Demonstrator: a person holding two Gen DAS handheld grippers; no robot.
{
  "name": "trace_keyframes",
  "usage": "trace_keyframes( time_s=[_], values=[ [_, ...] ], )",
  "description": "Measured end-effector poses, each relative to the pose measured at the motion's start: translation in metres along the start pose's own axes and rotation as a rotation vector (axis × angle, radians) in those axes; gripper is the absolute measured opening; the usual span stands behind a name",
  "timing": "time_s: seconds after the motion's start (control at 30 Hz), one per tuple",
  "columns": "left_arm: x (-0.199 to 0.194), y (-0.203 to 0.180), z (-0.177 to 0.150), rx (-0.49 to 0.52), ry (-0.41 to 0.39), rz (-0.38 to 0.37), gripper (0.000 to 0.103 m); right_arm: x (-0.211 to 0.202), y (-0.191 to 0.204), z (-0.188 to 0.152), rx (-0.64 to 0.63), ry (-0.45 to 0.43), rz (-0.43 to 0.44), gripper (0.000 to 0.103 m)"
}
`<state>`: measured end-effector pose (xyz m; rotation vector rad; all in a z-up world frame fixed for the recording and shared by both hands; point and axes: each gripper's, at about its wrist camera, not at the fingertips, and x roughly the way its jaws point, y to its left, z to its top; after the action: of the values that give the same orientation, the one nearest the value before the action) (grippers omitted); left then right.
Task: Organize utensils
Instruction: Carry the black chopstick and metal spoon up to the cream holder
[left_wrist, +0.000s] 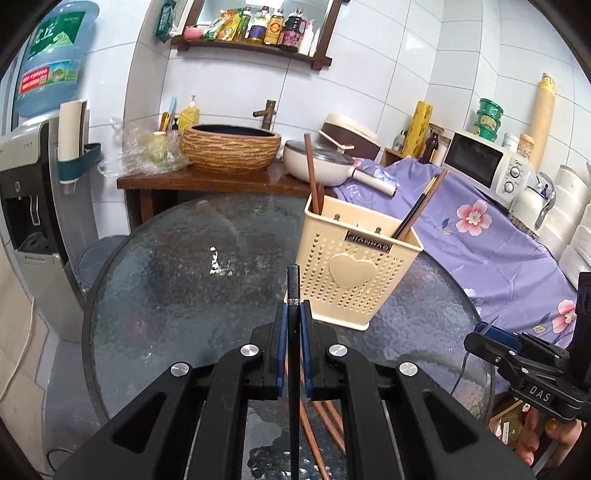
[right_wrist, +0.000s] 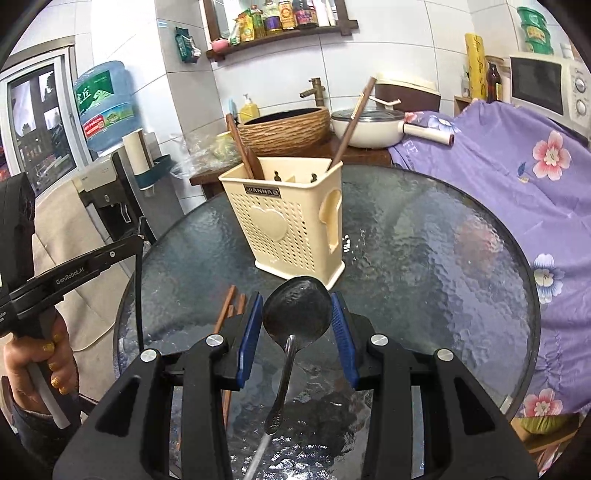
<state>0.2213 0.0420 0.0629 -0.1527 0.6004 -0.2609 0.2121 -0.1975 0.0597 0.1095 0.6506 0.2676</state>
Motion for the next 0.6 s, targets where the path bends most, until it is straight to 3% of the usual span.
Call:
trace_keyframes(
  time_s=[0.6],
  values=[
    [-0.031, -0.017, 0.041, 0.068, -0.112, -0.041, 0.007, -0.015, 0.011, 0.045, -0.056, -0.052, 0.022, 0.038]
  ],
)
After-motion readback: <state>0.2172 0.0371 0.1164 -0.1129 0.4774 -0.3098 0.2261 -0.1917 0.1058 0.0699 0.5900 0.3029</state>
